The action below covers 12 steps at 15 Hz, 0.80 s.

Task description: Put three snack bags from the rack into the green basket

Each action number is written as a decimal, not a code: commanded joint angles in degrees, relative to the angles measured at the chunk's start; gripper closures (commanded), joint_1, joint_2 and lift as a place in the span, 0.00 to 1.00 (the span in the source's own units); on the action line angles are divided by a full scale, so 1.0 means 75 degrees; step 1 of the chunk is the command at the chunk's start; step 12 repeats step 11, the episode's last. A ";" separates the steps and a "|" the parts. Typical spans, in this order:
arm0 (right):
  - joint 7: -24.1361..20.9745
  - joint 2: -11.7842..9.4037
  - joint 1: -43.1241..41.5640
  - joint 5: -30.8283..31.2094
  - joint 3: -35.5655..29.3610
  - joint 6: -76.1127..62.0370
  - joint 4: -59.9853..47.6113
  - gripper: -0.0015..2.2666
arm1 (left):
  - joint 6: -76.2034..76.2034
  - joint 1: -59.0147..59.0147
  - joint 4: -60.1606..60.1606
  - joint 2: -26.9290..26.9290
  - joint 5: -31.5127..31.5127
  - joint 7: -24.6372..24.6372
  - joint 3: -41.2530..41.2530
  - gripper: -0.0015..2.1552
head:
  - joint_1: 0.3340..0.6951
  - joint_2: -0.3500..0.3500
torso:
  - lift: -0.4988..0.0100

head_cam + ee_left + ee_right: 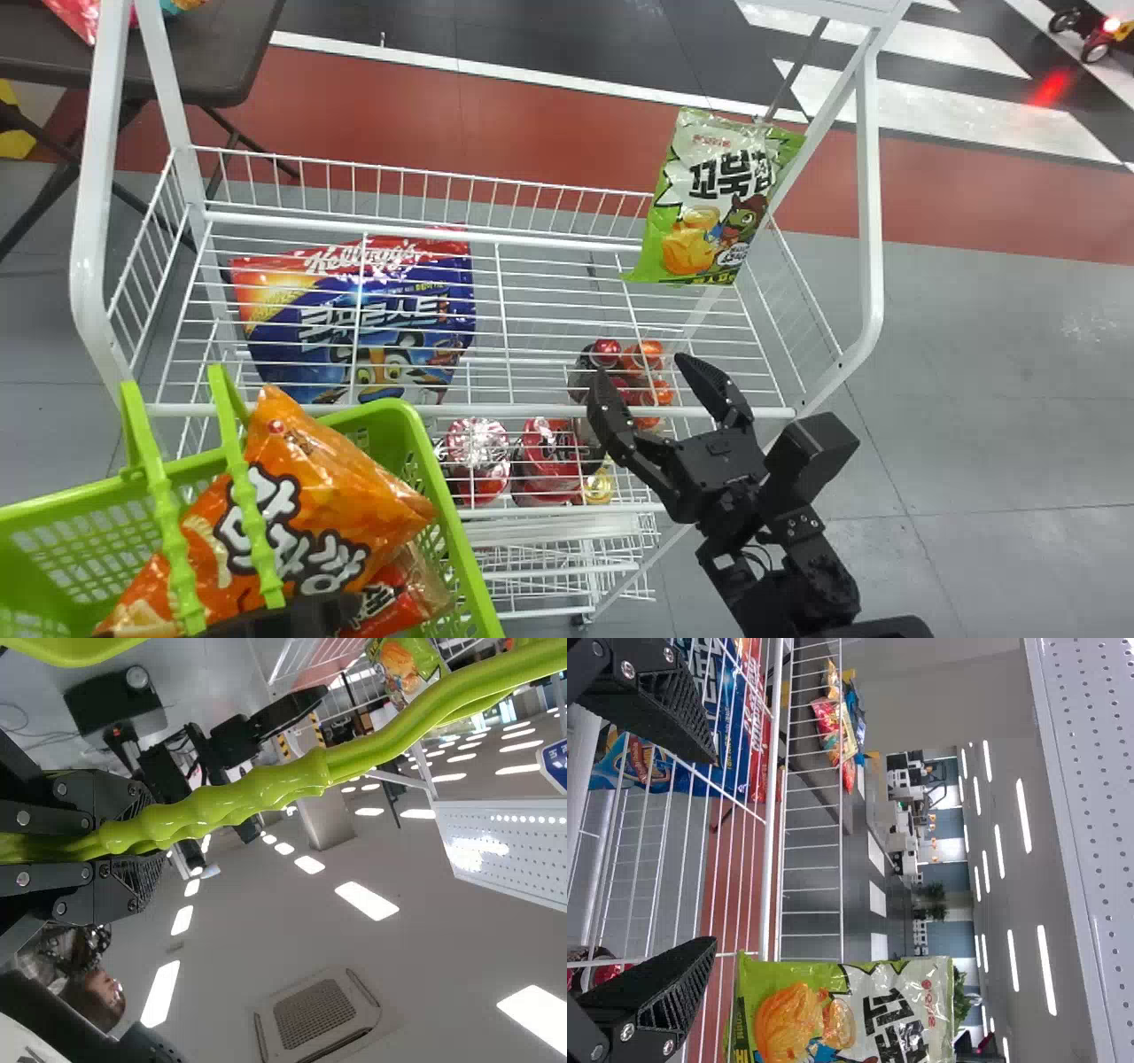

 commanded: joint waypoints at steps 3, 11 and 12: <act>0.0004 -0.0016 -0.0006 -0.0122 0.0035 -0.0001 0.0009 0.04 | 0.0039 0.0012 -0.0026 -0.0020 0.0001 0.0047 -0.0014 1.00 | 1.00 0.08 | 0.98; 0.0004 -0.0040 -0.0018 -0.0357 0.0035 0.0069 0.0044 0.04 | 0.0039 0.0000 -0.0003 -0.0020 -0.0023 0.0059 -0.0037 1.00 | 1.00 0.07 | 0.98; 0.0004 -0.0040 -0.0018 -0.0357 0.0035 0.0069 0.0044 0.04 | 0.0039 0.0000 -0.0003 -0.0020 -0.0023 0.0059 -0.0037 1.00 | 1.00 0.07 | 0.98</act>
